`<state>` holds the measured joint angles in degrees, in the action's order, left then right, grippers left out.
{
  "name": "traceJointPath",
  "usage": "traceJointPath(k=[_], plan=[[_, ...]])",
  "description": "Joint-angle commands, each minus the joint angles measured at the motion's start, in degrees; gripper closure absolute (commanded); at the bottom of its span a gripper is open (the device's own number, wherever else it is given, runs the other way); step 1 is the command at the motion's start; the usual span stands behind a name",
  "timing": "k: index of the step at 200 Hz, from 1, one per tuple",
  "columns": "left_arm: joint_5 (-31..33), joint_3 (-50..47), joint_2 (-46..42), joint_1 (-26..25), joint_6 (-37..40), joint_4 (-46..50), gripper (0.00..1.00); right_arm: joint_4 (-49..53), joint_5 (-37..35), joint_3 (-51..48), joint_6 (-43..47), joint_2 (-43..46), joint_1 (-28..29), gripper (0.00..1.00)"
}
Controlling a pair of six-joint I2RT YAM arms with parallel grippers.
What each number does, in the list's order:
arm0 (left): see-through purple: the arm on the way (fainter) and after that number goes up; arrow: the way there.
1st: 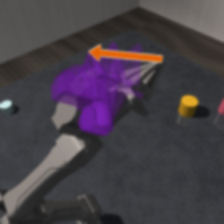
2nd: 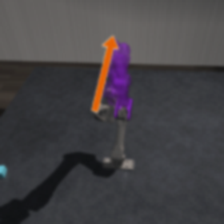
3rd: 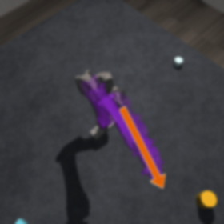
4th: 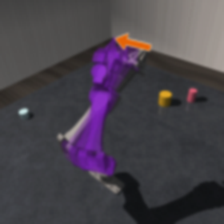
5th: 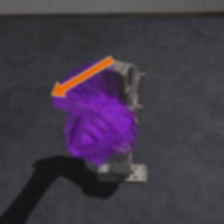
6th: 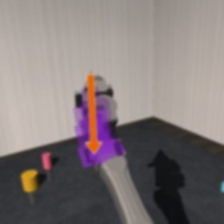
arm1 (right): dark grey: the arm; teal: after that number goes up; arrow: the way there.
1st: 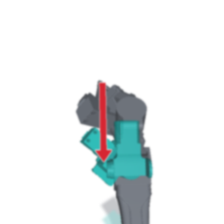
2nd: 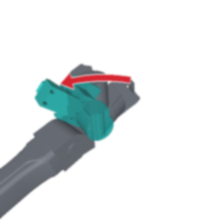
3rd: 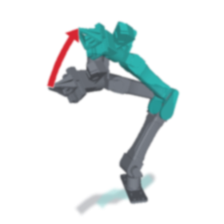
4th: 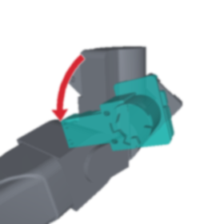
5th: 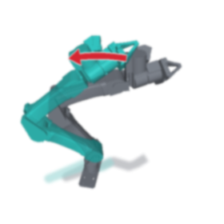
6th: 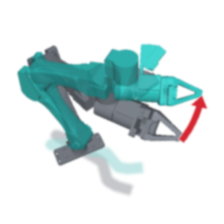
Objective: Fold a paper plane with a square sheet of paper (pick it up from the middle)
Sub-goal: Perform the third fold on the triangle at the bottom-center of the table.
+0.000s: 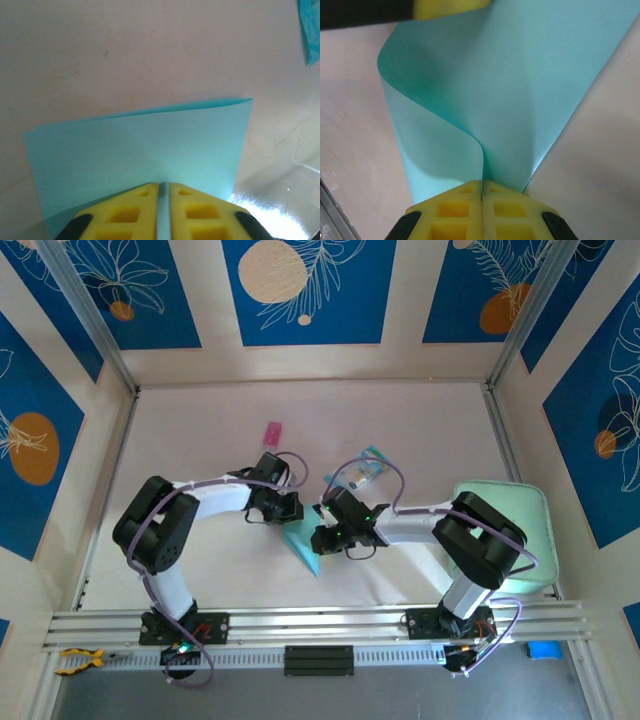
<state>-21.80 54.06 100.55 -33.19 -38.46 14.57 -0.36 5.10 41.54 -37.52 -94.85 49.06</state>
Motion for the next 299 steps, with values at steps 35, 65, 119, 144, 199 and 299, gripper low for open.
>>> traceJointPath(k=[35, 65, 119, 144, 199, 299], plan=[[2.0, -1.1, -10.8, -0.3, -0.9, 3.8, 0.77, 1.4, -0.4, 1.0, 0.1, -1.5, 0.3, 0.99], [-1.7, -7.0, -15.6, -0.4, -5.7, -1.1, 0.84, 1.6, -0.5, 1.3, -0.3, -1.5, 0.3, 0.99], [-6.7, -17.5, -18.9, -3.2, -15.7, -14.5, 0.97, 1.7, -0.8, 1.0, -0.9, -1.6, 0.3, 0.99], [-7.4, -19.1, -17.7, -3.9, -16.6, -17.3, 1.00, 1.8, -0.9, 1.0, -1.1, -1.5, 0.4, 0.99], [-7.2, -20.0, -16.2, -4.8, -17.0, -18.8, 1.00, 2.1, -0.9, 1.4, -1.0, -1.8, 0.4, 0.99], [-2.2, -21.2, -12.5, -4.8, -12.3, -13.5, 1.00, 2.5, -0.9, 1.6, -0.8, -2.0, 0.6, 0.99]])
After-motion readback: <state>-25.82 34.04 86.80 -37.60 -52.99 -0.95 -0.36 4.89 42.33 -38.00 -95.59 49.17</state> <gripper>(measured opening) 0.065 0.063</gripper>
